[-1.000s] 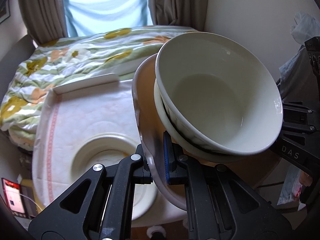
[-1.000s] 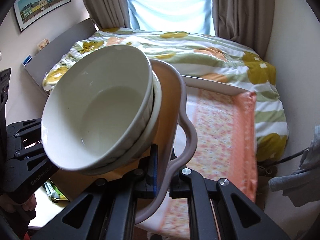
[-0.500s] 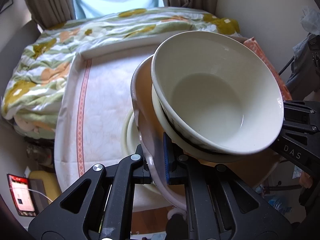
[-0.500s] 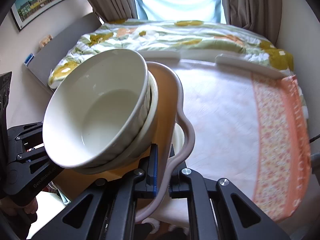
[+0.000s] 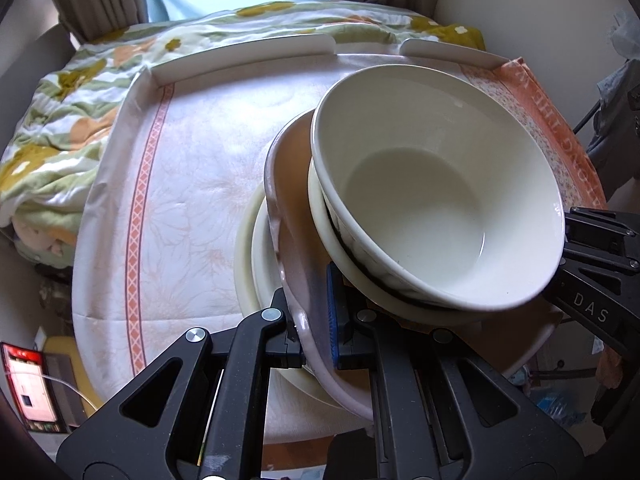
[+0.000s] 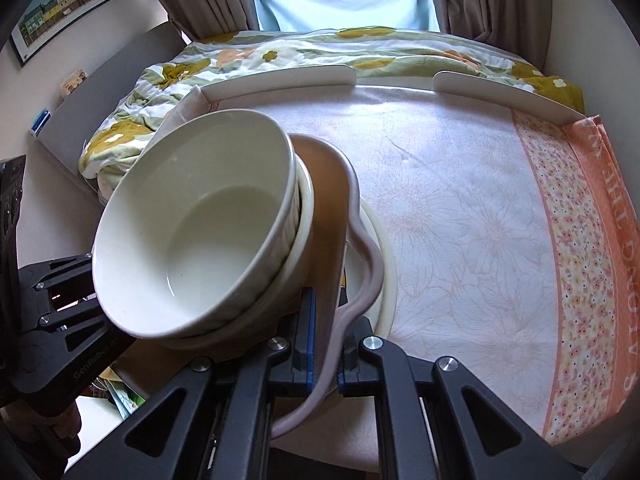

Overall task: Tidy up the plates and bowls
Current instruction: 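Lift the pink basin with its bowls and carry it over the plate stack, then lower the pink basin onto the plate stack and open the left gripper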

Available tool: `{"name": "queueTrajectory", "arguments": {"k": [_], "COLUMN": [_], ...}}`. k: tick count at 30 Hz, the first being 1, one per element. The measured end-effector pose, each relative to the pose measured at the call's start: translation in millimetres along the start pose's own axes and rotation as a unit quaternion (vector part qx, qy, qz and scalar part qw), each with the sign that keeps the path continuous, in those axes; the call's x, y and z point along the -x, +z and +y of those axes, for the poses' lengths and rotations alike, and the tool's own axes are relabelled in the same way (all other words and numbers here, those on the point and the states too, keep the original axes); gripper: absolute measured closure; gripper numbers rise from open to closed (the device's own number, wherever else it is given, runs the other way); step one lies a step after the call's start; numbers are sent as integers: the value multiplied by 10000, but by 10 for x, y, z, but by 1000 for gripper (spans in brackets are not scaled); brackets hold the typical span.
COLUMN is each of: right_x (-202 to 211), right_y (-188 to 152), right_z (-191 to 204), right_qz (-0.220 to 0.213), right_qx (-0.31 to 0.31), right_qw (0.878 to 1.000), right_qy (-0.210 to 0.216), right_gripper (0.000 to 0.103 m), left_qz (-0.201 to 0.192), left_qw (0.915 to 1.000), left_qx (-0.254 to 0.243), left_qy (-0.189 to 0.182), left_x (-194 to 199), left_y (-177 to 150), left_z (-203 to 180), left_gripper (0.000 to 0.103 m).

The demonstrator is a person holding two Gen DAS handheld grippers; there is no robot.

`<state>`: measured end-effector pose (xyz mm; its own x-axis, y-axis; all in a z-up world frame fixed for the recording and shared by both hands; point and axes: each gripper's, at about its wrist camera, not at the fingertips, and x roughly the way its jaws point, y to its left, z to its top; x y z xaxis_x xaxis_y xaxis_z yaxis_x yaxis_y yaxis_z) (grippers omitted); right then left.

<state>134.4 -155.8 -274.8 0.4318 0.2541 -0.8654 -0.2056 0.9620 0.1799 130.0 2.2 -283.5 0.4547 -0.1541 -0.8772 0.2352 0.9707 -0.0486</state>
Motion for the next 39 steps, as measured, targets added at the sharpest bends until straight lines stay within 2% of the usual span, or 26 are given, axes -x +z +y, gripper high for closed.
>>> {"name": "queueTrajectory", "arguments": {"k": [4,16,20,25,39], "right_x": [19,37,46,123,316], "right_y": [-47,-72,-83,-81,-110], "right_z": [17,65,61,64,30], "right_qz": [-137,-198,-222,-376,-322], "right_qx": [-115,-255,-337,-450,-951], "right_qw": [9998,9993,9989,9973,9942], "right_qy": [-39,-196,-245,-442,-390], "right_gripper": [95,95,95,95,95], "left_qz": [-97,-165,-202,-226,-450], "left_qw": [9999,9996,9990,9987,9976], "left_qx": [86,217,402,434,461], "left_qy": [-35,46,25,104,251], "left_x": [-3,21,51,74,330], "left_y": [-29,-30,-27,-35,-65], "left_z": [32,43,99,96,84], "left_gripper": [98,98,95,95,94]}}
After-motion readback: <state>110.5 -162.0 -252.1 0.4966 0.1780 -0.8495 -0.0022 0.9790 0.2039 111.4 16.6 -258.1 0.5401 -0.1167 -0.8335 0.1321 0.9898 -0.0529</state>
